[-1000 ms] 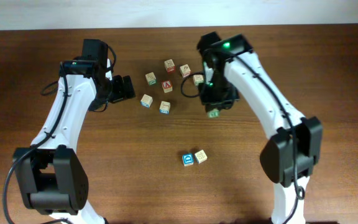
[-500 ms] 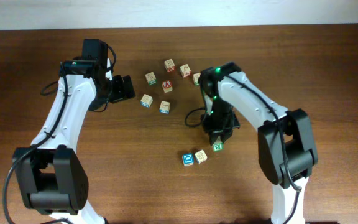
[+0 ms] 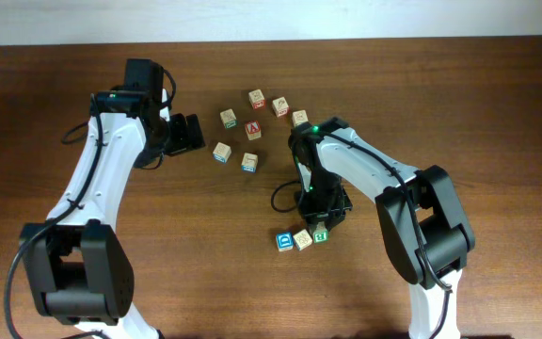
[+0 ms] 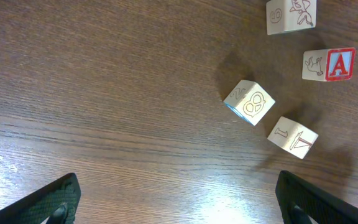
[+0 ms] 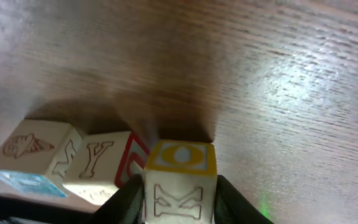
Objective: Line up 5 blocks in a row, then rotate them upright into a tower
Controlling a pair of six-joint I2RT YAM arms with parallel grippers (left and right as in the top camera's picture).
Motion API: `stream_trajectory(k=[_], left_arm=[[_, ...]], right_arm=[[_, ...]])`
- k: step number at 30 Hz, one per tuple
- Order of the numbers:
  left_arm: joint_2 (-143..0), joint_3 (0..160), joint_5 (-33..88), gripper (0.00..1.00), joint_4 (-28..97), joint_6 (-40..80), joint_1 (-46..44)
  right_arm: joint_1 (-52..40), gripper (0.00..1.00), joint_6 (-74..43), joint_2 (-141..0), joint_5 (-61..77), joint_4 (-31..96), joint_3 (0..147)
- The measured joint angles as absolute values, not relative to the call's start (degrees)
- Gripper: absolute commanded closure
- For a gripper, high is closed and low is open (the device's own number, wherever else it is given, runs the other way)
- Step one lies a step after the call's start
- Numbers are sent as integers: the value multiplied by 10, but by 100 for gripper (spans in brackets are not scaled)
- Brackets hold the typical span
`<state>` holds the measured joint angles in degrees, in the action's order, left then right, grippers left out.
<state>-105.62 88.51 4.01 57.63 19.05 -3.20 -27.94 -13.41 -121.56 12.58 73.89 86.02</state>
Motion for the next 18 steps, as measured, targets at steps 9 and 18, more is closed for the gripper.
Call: stream_trajectory(k=[9,18], left_arm=[[-1056,885,40,1,576,190,-32],[-1056,885,40,1,576,190,-32]], right_arm=[[-279,41,-130,-1216,119,743,910],[-279,34,-171,-1216,119,554,1039]])
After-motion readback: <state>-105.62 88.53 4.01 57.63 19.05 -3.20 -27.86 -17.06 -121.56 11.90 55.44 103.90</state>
